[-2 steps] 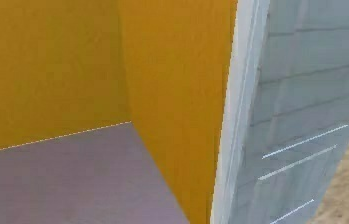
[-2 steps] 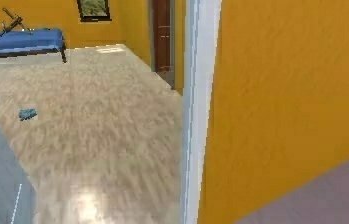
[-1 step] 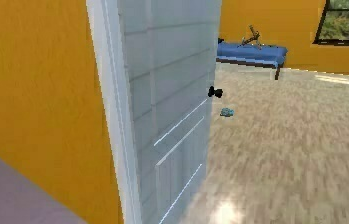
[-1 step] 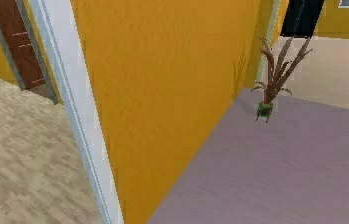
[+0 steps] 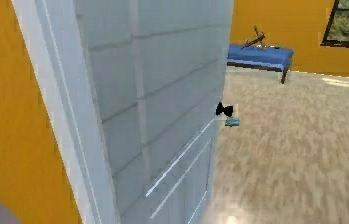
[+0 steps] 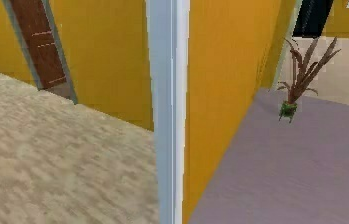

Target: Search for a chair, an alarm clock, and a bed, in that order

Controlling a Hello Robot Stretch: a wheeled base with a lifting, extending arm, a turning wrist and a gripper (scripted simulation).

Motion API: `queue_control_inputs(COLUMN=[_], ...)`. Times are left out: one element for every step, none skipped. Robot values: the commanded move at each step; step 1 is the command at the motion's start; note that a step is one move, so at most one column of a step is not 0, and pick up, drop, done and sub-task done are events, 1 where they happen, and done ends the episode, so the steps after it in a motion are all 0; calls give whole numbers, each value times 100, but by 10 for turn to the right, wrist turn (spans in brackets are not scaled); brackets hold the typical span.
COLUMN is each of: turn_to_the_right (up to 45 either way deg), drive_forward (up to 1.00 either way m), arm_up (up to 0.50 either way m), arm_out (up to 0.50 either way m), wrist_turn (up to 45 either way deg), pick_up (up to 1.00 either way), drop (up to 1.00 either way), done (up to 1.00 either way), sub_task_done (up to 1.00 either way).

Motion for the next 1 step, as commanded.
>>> queue_control_inputs(turn_to_the_right=[420], drive_forward=[0], arm_up=[0], arm_out=[0], wrist_turn=[0], pick_up=[0], drop=[0], done=[0], sub_task_done=[0])
